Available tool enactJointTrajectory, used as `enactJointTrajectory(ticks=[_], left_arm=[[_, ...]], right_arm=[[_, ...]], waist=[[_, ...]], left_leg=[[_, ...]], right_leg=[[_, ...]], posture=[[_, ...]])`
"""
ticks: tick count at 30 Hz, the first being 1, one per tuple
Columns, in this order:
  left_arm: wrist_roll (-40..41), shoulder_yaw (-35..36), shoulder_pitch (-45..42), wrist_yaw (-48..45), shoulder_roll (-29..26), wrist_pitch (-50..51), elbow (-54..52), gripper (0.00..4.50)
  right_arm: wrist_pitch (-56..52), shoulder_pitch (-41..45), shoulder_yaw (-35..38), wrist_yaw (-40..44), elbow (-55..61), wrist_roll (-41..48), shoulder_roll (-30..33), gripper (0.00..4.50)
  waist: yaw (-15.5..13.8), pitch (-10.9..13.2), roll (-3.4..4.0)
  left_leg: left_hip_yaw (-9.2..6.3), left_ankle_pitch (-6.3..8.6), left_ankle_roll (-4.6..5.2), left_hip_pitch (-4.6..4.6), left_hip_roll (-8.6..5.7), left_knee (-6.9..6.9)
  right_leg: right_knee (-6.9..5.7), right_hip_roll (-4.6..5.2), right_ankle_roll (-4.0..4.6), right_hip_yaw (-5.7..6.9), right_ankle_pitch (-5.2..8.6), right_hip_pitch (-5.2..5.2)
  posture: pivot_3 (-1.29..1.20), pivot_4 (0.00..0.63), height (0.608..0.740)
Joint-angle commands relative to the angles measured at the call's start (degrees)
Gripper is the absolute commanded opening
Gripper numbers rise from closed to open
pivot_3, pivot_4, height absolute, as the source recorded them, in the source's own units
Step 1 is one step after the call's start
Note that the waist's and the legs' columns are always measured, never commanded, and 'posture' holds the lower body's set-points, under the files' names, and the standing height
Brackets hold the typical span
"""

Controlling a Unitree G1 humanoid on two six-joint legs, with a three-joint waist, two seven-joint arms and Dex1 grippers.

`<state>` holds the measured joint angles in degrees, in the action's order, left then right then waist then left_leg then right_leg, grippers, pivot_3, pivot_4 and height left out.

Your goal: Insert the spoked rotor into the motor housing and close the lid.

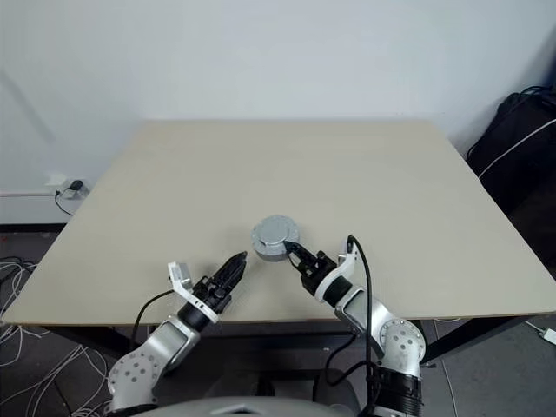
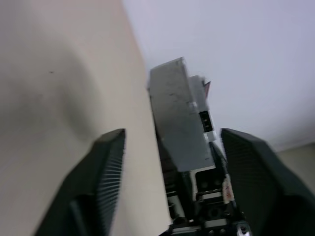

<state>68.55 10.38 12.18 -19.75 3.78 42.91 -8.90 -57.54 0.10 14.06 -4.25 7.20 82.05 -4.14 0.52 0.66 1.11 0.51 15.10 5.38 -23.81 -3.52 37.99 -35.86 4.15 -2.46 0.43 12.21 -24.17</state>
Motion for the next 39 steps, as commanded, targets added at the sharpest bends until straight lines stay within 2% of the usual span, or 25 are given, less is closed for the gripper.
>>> enactJointTrajectory(ticks=[1, 16, 26, 29, 33, 34, 39], left_arm=[[3.8, -1.6, 1.2, 0.3, 7.8, -1.7, 0.3, 4.50], [7.0, -5.8, 1.6, 0.7, 6.6, -4.1, 3.9, 4.50], [8.2, -7.0, 1.2, 0.1, 6.6, -6.3, 5.0, 4.50], [8.9, -7.3, 1.0, 0.5, 6.1, -5.8, 5.5, 3.88], [9.4, -7.5, 1.1, 0.8, 5.7, -5.7, 5.4, 2.50], [9.5, -7.5, 1.2, 0.8, 5.6, -5.7, 5.4, 2.32], [10.2, -7.6, 1.7, 1.1, 5.1, -6.1, 4.9, 2.29]], right_arm=[[0.6, 1.5, -0.9, 0.6, 2.2, 3.0, 0.2, 1.29], [-3.5, -0.1, -5.2, -0.5, 2.7, 4.4, 4.5, 1.29], [-5.2, -1.6, -7.8, -0.8, 3.9, 9.1, 8.0, 1.29], [-4.7, -1.5, -8.2, -1.1, 3.8, 9.7, 8.4, 1.29], [-3.9, -1.7, -8.5, -1.3, 3.9, 10.0, 8.6, 1.29], [-3.7, -1.8, -8.6, -1.3, 3.9, 10.0, 8.7, 1.29], [-0.7, -2.0, -10.1, 1.2, 6.7, 0.9, 10.4, 1.29]], waist=[[0.0, 0.0, 0.00], [-0.1, 0.0, 0.01], [-0.1, 0.0, 0.00], [-0.1, 0.0, -0.01], [-0.1, 0.0, -0.05], [-0.1, 0.0, -0.05], [-0.1, 0.0, -0.08]], left_leg=[[0.00, 0.00, -0.01, 0.01, 0.00, 0.00], [-0.01, -0.01, -0.01, 0.12, 0.00, 0.00], [-0.02, 0.01, 0.01, 0.23, 0.01, 0.03], [-0.02, 0.01, 0.01, 0.24, 0.01, 0.07], [-0.03, 0.01, 0.03, 0.24, 0.01, 0.13], [-0.04, 0.01, 0.03, 0.24, 0.02, 0.13], [-0.03, 0.01, 0.04, 0.24, 0.02, 0.16]], right_leg=[[0.00, -0.01, 0.00, 0.00, 0.00, 0.00], [-0.01, -0.01, 0.03, 0.00, 0.02, 0.12], [0.04, 0.02, 0.03, 0.03, 0.02, 0.29], [0.04, 0.01, 0.03, 0.05, 0.03, 0.33], [0.04, 0.01, 0.02, 0.07, 0.03, 0.36], [0.04, 0.01, 0.02, 0.07, 0.03, 0.36], [0.05, 0.00, 0.02, 0.08, 0.03, 0.38]], posture=[[0.00, 0.000, 0.740], [0.00, 0.000, 0.740], [0.00, 0.000, 0.740], [0.00, 0.000, 0.740], [0.00, 0.000, 0.740], [0.00, 0.000, 0.740], [0.00, 0.000, 0.740]])
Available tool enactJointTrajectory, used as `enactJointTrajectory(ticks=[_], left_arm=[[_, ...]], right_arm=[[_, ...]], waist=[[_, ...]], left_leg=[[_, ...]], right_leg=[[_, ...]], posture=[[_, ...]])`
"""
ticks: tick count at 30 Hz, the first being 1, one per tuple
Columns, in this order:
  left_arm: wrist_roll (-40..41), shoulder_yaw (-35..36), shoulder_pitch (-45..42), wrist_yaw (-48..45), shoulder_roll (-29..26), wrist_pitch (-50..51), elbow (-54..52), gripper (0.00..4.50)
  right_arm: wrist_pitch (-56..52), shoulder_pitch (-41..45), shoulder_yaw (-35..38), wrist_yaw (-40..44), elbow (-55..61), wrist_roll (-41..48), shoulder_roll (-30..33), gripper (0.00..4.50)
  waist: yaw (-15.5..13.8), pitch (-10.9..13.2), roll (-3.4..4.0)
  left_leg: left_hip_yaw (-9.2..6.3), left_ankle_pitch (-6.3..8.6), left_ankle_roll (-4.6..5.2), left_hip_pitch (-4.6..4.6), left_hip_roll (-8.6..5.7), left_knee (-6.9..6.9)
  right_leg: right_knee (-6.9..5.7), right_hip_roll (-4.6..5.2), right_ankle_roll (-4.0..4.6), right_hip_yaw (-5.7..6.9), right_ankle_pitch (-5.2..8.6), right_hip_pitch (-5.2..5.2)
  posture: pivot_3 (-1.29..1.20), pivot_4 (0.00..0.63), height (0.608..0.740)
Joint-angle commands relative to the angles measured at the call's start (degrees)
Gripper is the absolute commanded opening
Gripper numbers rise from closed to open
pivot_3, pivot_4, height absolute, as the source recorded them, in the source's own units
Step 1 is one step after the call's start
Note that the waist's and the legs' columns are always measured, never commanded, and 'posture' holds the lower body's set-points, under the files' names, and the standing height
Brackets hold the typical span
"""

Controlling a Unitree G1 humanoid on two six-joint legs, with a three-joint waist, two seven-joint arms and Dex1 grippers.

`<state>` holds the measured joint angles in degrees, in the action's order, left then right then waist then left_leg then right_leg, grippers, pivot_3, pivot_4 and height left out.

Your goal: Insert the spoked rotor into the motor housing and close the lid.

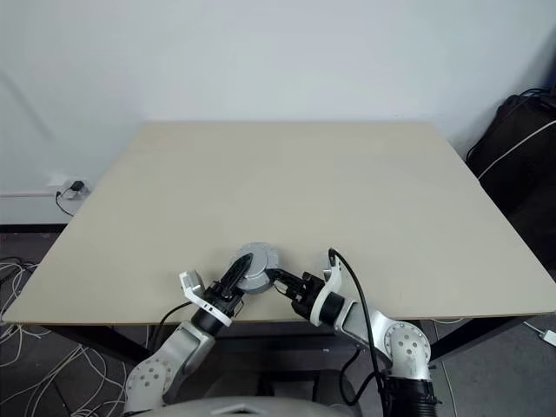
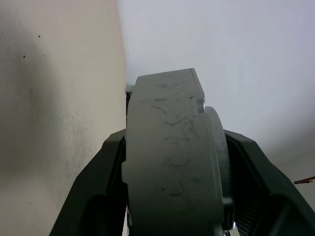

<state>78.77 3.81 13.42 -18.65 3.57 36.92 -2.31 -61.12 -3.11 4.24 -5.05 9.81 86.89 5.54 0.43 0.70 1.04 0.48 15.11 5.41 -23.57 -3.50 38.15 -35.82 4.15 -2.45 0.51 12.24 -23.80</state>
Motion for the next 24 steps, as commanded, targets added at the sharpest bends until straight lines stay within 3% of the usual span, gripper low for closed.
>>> enactJointTrajectory(ticks=[1, 4, 12, 14, 22, 24], left_arm=[[-0.1, -1.0, 0.4, 0.1, 5.2, -0.3, -1.7, 2.29], [-1.0, -0.7, -0.3, 0.8, 5.4, -1.8, -1.4, 2.29], [-2.3, 1.3, -5.1, 3.7, 5.5, -7.0, 0.9, 2.18], [-2.9, 2.2, -7.3, 3.9, 5.1, -7.9, 2.2, 2.16], [-10.2, 8.6, -21.7, 9.3, 4.4, -14.7, 14.6, 2.14], [-12.0, 10.2, -25.6, 10.1, 4.2, -16.3, 18.5, 2.14]], right_arm=[[2.9, 1.2, -0.4, 2.7, 4.5, -3.9, 1.0, 1.29], [2.9, 1.3, -0.5, 4.6, 6.1, -3.6, 1.8, 1.29], [5.8, 0.2, -0.7, 8.1, 10.9, -8.6, 4.7, 3.89], [8.2, -0.5, -1.3, 9.2, 13.0, -13.8, 6.1, 4.50], [32.9, -4.5, -16.7, 13.6, 15.3, -57.4, 17.2, 4.50], [39.6, -6.1, -18.7, 14.1, 13.8, -64.3, 17.2, 4.50]], waist=[[0.0, 0.0, -0.02], [-0.1, 0.0, -0.02], [-0.7, 0.0, -0.11], [-1.1, 0.1, -0.18], [-2.4, 0.1, -0.35], [-2.6, 0.1, -0.44]], left_leg=[[0.00, 0.00, 0.00, 0.00, 0.00, 0.01], [0.00, 0.00, 0.00, 0.00, 0.00, 0.04], [-0.01, 0.00, 0.00, 0.03, 0.03, 0.06], [-0.04, -0.01, 0.00, 0.03, 0.06, 0.07], [0.00, -0.02, -0.02, 0.00, 0.00, 0.34], [0.00, -0.05, -0.06, 0.01, 0.00, 0.38]], right_leg=[[0.00, -0.01, 0.00, 0.01, 0.00, 0.01], [0.00, -0.01, 0.00, 0.01, 0.00, 0.02], [-0.02, -0.05, 0.00, 0.01, 0.00, 0.04], [-0.01, -0.08, 0.00, 0.05, 0.00, 0.05], [-0.02, -0.14, -0.07, 0.09, -0.05, 0.13], [-0.04, -0.20, -0.10, 0.08, -0.07, 0.15]], posture=[[0.00, 0.000, 0.740], [0.00, 0.000, 0.740], [0.00, 0.000, 0.740], [0.00, 0.000, 0.740], [0.00, 0.000, 0.740], [0.00, 0.000, 0.740]])
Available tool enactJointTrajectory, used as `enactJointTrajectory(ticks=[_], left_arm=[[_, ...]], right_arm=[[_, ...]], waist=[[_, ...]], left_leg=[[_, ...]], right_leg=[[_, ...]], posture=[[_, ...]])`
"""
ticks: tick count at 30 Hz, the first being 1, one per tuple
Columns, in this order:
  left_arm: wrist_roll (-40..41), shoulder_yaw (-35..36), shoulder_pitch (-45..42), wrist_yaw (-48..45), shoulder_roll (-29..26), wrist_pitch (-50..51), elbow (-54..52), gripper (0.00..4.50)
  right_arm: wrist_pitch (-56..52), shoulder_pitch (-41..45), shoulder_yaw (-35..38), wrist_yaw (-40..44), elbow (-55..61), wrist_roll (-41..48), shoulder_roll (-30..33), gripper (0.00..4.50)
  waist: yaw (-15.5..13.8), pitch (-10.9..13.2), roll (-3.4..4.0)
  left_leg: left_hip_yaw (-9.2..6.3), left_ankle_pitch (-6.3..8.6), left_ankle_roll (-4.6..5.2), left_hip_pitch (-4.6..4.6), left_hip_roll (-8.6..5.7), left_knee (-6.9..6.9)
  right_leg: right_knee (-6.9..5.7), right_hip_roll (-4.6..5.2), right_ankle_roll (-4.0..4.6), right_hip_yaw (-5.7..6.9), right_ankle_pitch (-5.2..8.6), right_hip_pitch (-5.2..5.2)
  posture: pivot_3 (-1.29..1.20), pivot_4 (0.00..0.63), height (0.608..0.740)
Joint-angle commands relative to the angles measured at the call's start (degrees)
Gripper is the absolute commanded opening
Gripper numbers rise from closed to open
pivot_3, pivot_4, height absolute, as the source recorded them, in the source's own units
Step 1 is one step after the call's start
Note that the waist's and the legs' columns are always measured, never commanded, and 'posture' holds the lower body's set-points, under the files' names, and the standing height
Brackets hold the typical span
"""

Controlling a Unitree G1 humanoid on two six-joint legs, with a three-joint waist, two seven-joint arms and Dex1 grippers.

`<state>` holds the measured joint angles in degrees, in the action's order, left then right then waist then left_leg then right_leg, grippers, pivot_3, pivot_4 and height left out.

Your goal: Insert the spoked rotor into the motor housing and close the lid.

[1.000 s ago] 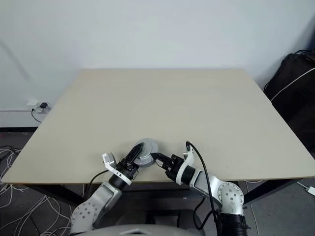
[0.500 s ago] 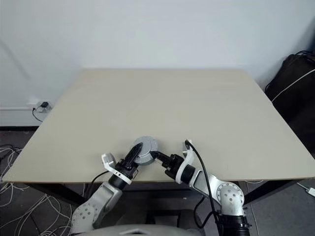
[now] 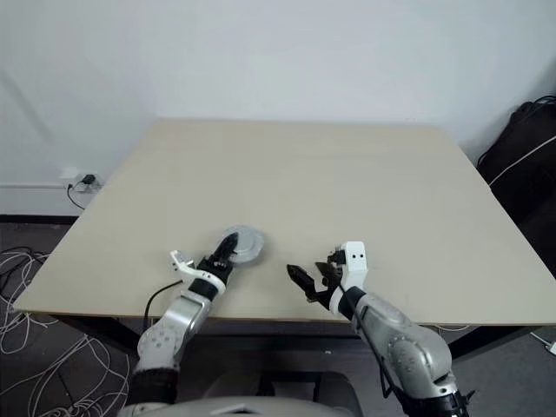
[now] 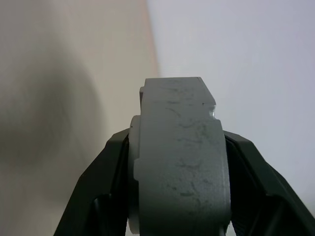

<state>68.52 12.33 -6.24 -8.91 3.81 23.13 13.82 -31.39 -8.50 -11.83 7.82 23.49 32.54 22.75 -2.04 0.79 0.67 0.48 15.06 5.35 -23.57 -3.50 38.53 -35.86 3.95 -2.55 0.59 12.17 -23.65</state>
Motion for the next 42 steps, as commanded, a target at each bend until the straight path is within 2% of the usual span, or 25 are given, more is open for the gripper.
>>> enactJointTrajectory(ticks=[1, 5, 10, 18, 24, 29, 33, 36, 42], left_arm=[[-2.7, 2.4, -7.7, 0.7, 3.9, -3.3, 4.1, 2.14], [-6.7, 6.2, -14.7, 2.8, 3.4, -6.6, 12.6, 2.14], [-10.4, 9.6, -22.6, 0.7, 2.5, -8.3, 22.7, 2.14], [-17.7, 14.3, -33.1, 1.6, 1.5, -15.2, 39.0, 2.14], [-22.8, 15.6, -35.9, 4.2, 0.7, -16.4, 45.9, 2.14], [-24.4, 16.9, -34.6, 5.6, 1.3, -15.5, 45.9, 2.14], [-24.7, 17.1, -30.5, 7.1, 2.2, -12.7, 40.6, 3.43], [-24.5, 16.8, -25.1, 9.4, 3.2, -9.0, 32.2, 4.40], [-23.4, 15.1, -14.1, 13.5, 2.8, 2.4, 14.6, 4.46]], right_arm=[[11.9, -1.4, -3.1, 1.7, -0.5, -12.1, -0.1, 4.50], [19.0, -3.6, -3.4, 1.2, -3.1, -19.7, -1.4, 4.50], [24.6, -6.1, -1.2, 2.3, -6.3, -22.4, -3.7, 4.50], [26.7, -8.0, 0.1, 2.8, -9.9, -26.2, -5.9, 4.50], [26.3, -8.5, 0.0, 3.4, -9.5, -28.1, -6.9, 4.50], [25.6, -8.1, 0.1, 3.8, -9.3, -28.8, -7.6, 4.50], [25.2, -8.1, 0.1, 4.1, -9.0, -29.1, -8.0, 4.50], [24.8, -8.0, 0.1, 4.4, -8.8, -29.3, -8.2, 4.50], [24.0, -7.6, 0.0, 5.3, -8.7, -29.2, -8.5, 4.50]], waist=[[-0.2, 0.1, -0.16], [-0.6, 0.2, -0.39], [-0.4, 0.2, -0.58], [-0.4, 0.2, -0.61], [-0.4, 0.2, -0.63], [-0.2, 0.1, -0.57], [0.0, -0.1, -0.47], [0.7, -0.5, -0.35], [1.8, -0.8, -0.24]], left_leg=[[-0.01, -0.03, -0.05, 0.00, 0.00, 0.02], [-0.03, -0.14, -0.24, 0.00, 0.00, 0.16], [-0.01, -0.02, -0.02, -0.01, 0.00, 0.34], [-0.03, -0.07, -0.12, -0.01, 0.02, 0.40], [-0.02, -0.01, -0.03, 0.01, 0.02, 0.40], [-0.04, -0.01, -0.03, 0.09, 0.05, 0.42], [-0.04, 0.00, -0.02, 0.12, 0.06, 0.43], [-0.04, 0.01, -0.03, 0.13, 0.10, 0.40], [0.01, 0.04, -0.02, 0.40, 0.15, 0.29]], right_leg=[[-0.01, -0.03, -0.03, 0.01, -0.02, 0.01], [0.00, -0.35, -0.12, 0.03, -0.09, 0.11], [-0.02, -0.41, -0.20, 0.04, -0.14, 0.15], [-0.10, -0.41, -0.21, 0.03, -0.18, 0.13], [-0.10, -0.30, -0.23, 0.00, -0.19, 0.14], [-0.13, -0.17, -0.37, 0.00, -0.39, 0.20], [-0.13, -0.17, -0.52, -0.04, -0.50, 0.20], [-0.12, -0.17, -0.56, -0.20, -0.52, 0.19], [-0.19, -0.20, -0.29, -0.39, -0.36, 0.32]], posture=[[0.00, 0.000, 0.740], [0.00, 0.000, 0.740], [0.00, 0.000, 0.740], [0.00, 0.000, 0.740], [0.00, 0.000, 0.740], [0.00, 0.000, 0.740], [0.00, 0.000, 0.740], [0.00, 0.000, 0.740], [0.00, 0.000, 0.740]])
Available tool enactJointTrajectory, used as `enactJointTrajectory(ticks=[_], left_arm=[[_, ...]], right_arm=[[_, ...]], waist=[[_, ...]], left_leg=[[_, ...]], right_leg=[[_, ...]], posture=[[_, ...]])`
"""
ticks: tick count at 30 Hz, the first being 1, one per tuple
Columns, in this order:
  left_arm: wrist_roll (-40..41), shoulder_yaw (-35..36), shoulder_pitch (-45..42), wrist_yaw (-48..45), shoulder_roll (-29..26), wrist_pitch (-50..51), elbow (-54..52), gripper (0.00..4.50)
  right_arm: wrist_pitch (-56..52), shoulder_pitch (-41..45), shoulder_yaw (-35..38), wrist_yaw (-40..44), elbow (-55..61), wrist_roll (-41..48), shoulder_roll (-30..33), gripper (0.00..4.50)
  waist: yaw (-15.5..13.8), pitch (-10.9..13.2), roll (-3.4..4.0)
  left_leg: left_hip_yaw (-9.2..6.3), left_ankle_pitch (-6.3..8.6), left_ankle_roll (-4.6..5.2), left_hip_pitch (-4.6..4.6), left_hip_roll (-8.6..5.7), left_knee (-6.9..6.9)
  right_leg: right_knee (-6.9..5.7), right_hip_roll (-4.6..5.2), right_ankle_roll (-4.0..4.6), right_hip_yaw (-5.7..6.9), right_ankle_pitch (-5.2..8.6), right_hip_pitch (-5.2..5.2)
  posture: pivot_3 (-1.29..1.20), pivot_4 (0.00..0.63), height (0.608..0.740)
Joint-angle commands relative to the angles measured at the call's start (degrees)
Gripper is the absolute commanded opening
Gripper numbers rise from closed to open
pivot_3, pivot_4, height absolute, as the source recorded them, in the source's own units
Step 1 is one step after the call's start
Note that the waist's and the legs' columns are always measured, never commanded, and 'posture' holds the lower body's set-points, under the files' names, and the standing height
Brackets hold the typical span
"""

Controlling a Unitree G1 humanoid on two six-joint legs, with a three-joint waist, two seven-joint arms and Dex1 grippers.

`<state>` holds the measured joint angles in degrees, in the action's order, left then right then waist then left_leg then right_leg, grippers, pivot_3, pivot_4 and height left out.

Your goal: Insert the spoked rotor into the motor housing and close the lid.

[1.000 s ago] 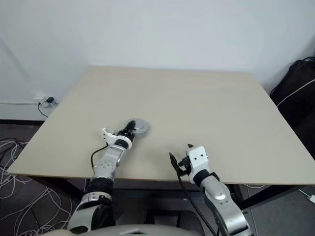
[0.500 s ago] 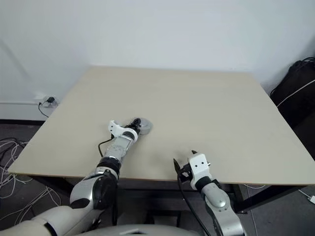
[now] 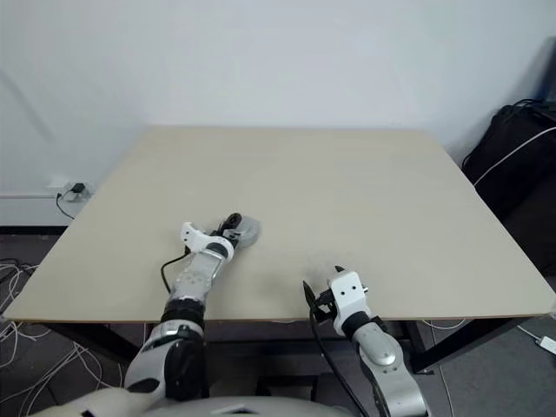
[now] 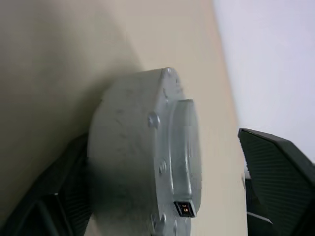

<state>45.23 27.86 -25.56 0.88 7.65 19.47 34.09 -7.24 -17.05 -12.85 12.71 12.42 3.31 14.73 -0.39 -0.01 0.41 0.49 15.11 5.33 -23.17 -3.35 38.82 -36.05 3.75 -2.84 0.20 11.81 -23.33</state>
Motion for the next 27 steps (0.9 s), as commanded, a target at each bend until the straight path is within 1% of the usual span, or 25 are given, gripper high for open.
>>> enactJointTrajectory(ticks=[1, 4, 6, 8, 11, 12, 14, 17, 20, 23, 27], left_arm=[[-0.2, -1.6, 7.7, 3.5, -1.7, 9.0, -9.3, 4.46], [-0.8, -6.2, 14.2, 0.1, -4.4, 15.8, -18.1, 4.46], [-4.6, -12.5, 19.1, -5.2, -8.5, 17.5, -23.6, 4.46], [-8.9, -18.1, 23.5, -10.1, -12.0, 15.0, -28.4, 4.46], [-19.5, -26.9, 28.3, -15.4, -16.8, 4.6, -32.8, 4.46], [-23.4, -28.6, 30.3, -16.1, -16.6, -3.0, -33.7, 4.46], [-28.6, -30.7, 33.4, -16.0, -15.6, -13.5, -34.5, 4.46], [-33.9, -31.8, 36.3, -13.5, -13.4, -23.0, -34.1, 4.46], [-42.1, -32.1, 38.2, -7.4, -11.3, -34.8, -31.3, 4.46], [-47.0, -31.8, 39.3, -3.4, -10.6, -41.2, -29.1, 4.46], [-51.5, -31.7, 40.5, 0.6, -9.9, -44.9, -28.0, 4.46]], right_arm=[[-0.3, 1.0, 1.1, 0.5, 2.4, 0.1, -0.5, 4.50], [-0.6, 1.0, 1.6, 0.6, 2.2, 0.5, -0.8, 4.50], [-0.6, 0.8, 2.2, 0.5, 2.1, 0.8, -1.2, 4.50], [-0.5, 0.6, 2.8, 0.3, 2.0, 1.0, -1.7, 4.50], [0.3, 0.4, 3.7, -0.4, 1.6, 0.6, -2.4, 4.50], [1.2, 0.3, 4.3, -1.2, 1.2, 0.3, -3.0, 4.50], [2.4, 0.1, 5.2, -2.7, 0.8, 0.0, -4.1, 4.50], [4.8, -0.3, 6.6, -5.0, -0.2, -1.2, -5.6, 4.50], [8.1, -1.1, 7.9, -7.7, -2.0, -3.2, -6.6, 4.50], [12.3, -2.0, 9.3, -9.9, -4.1, -4.6, -7.1, 4.50], [17.5, -3.5, 11.1, -12.1, -6.5, -5.4, -8.0, 4.50]], waist=[[0.5, 0.0, 0.02], [1.2, 0.0, 0.04], [1.2, 0.0, 0.06], [1.2, -0.1, 0.09], [1.0, 0.0, 0.11], [0.8, 0.0, 0.12], [0.7, 0.0, 0.15], [-0.4, 0.0, 0.10], [-1.2, 0.0, 0.18], [-1.6, 0.1, 0.21], [-1.7, 0.2, 0.20]], left_leg=[[0.00, 0.00, 0.00, 0.07, 0.00, -0.01], [0.02, 0.01, 0.00, 0.48, 0.02, -0.16], [0.04, 0.02, -0.01, 0.68, 0.02, -0.29], [0.05, 0.02, -0.02, 0.73, 0.02, -0.39], [0.10, -0.01, -0.06, 0.78, 0.01, -0.62], [0.11, -0.03, -0.10, 0.78, 0.01, -0.72], [0.16, -0.05, -0.13, 0.72, 0.00, -0.86], [0.25, -0.06, -0.15, 0.41, 0.01, -0.94], [0.32, -0.05, -0.14, 0.34, 0.01, -1.00], [0.43, -0.05, -0.13, 0.35, 0.01, -1.03], [0.49, -0.03, -0.09, 0.35, 0.01, -1.02]], right_leg=[[-0.01, 0.00, 0.17, -0.02, 0.10, 0.06], [-0.03, -0.03, 0.24, -0.10, 0.16, 0.35], [0.01, -0.02, 0.25, -0.12, 0.21, 0.50], [0.02, -0.03, 0.30, -0.15, 0.23, 0.49], [0.05, 0.01, 0.39, -0.20, 0.27, 0.42], [0.05, 0.04, 0.46, -0.22, 0.31, 0.39], [0.06, 0.08, 0.50, -0.25, 0.33, 0.25], [0.05, 0.12, 0.53, -0.31, 0.33, -0.11], [0.05, 0.18, 0.53, -0.30, 0.34, -0.19], [0.05, 0.22, 0.50, -0.32, 0.37, -0.19], [0.05, 0.22, 0.31, -0.34, 0.47, -0.19]], posture=[[0.00, 0.000, 0.740], [0.00, 0.000, 0.740], [0.00, 0.000, 0.740], [0.00, 0.000, 0.740], [0.00, 0.000, 0.740], [0.00, 0.000, 0.740], [0.00, 0.000, 0.740], [0.00, 0.000, 0.740], [0.00, 0.000, 0.740], [0.00, 0.000, 0.740], [0.00, 0.000, 0.740]])
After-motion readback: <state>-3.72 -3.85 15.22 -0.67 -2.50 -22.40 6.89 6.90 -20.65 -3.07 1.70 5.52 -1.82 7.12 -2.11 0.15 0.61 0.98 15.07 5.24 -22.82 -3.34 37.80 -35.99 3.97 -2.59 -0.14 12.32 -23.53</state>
